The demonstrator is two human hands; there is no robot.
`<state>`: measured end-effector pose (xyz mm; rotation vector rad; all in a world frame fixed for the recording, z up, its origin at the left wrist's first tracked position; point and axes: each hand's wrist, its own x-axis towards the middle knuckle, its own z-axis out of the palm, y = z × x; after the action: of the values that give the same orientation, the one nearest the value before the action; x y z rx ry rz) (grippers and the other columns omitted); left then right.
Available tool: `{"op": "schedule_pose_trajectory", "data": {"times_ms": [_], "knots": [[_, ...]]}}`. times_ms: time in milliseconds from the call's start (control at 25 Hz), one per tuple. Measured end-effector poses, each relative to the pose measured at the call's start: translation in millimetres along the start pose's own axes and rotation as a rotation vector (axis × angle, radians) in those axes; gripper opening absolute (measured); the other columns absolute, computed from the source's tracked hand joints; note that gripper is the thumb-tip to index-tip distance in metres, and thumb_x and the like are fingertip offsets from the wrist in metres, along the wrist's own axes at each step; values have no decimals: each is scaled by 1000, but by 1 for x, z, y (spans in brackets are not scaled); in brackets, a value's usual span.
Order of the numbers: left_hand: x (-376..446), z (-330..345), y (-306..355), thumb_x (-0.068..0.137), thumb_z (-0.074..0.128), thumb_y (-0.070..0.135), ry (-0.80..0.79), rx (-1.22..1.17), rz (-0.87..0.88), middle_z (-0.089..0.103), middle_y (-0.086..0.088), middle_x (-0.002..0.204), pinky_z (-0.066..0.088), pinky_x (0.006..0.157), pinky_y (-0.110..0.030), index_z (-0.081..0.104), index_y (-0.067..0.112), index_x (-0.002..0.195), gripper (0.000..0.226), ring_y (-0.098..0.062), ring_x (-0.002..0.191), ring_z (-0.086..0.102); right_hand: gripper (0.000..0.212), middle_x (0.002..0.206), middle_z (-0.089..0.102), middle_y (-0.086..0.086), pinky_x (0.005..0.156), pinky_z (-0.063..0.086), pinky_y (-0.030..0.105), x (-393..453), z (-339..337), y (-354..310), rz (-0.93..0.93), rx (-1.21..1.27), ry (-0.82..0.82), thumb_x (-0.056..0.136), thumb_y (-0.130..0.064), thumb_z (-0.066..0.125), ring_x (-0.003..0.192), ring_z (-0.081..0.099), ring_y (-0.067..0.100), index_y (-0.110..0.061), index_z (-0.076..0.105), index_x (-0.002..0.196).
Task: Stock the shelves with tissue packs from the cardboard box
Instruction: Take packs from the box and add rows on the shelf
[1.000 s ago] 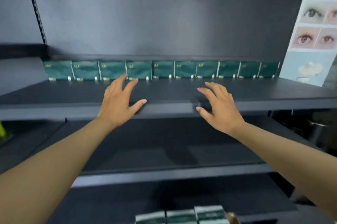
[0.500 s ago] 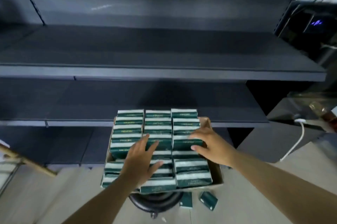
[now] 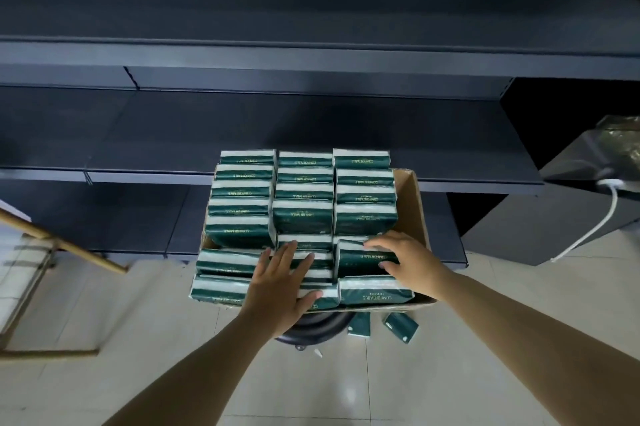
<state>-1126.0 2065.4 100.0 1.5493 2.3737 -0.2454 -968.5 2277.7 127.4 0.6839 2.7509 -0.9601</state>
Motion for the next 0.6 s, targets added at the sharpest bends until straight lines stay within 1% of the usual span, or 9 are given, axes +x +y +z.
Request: {"op": "schedule_pose_trajectory", "data": {"times_ms": [80, 160, 200, 240, 280, 320, 360, 440, 600], "knots": [[-1, -4, 0, 93, 10, 66, -3, -18, -7, 59, -14, 128, 44, 95, -49, 60, 23, 126, 74, -30, 114, 60, 41, 126, 53, -5, 101, 32, 19, 2, -4, -3, -4, -29, 38, 91, -9, 58, 122, 45, 12, -25, 53, 129], [-3, -15, 0, 91, 6, 69, 55, -37, -31, 53, -15, 135, 39, 100, -47, 52, 22, 134, 78, -32, 121, 54, 40, 126, 53, -6, 100, 30, 16, -1, -16, -11, -29, -29, 77, 92, -9, 57, 123, 44, 11, -25, 53, 129], [-3, -25, 2, 88, 1, 72, 108, -44, -48, 45, -16, 142, 32, 105, -47, 44, 23, 141, 84, -32, 129, 46, 40, 127, 52, -7, 100, 28, 15, -3, -27, -17, -45, -16, 94, 92, -10, 56, 123, 43, 10, -26, 53, 129], [-1, -39, 4, 83, -6, 75, 159, -32, -45, 32, -16, 150, 21, 111, -45, 30, 23, 147, 90, -32, 138, 33, 40, 128, 52, -8, 100, 27, 14, -6, -40, -26, -65, 3, 113, 93, -10, 55, 124, 42, 9, -26, 53, 129], [0, -56, 6, 79, -8, 78, 208, -22, -40, 18, -14, 156, 11, 115, -43, 15, 25, 151, 93, -30, 143, 20, 40, 128, 52, -8, 102, 27, 15, -8, -54, -37, -90, 18, 137, 93, -10, 54, 123, 42, 7, -27, 53, 129], [2, -78, 8, 78, -3, 78, 260, -21, -46, 8, -11, 158, 4, 116, -41, 4, 26, 152, 91, -28, 145, 10, 39, 127, 52, -8, 103, 27, 16, -11, -72, -50, -126, 23, 170, 93, -10, 54, 121, 41, 6, -27, 53, 129], [4, -102, 10, 80, 6, 77, 316, -18, -53, 3, -9, 158, 1, 116, -40, -2, 26, 152, 88, -26, 145, 6, 39, 125, 53, -8, 104, 28, 18, -14, -91, -64, -167, 16, 202, 94, -10, 53, 119, 41, 4, -26, 53, 129], [7, -158, 10, 83, 19, 73, 444, 4, -71, 2, -10, 158, 0, 117, -40, -2, 23, 152, 88, -25, 145, 5, 39, 119, 53, -8, 101, 30, 19, -19, -132, -96, -256, -18, 265, 94, -9, 53, 114, 41, 6, -25, 53, 129], [2, -270, 0, 83, 42, 68, 747, 5, -54, 16, -15, 155, 10, 116, -41, 13, 18, 152, 90, -29, 142, 17, 38, 116, 55, -3, 97, 32, 19, -36, -226, -159, -377, -111, 413, 93, -6, 53, 113, 45, 13, -21, 55, 127]]}}
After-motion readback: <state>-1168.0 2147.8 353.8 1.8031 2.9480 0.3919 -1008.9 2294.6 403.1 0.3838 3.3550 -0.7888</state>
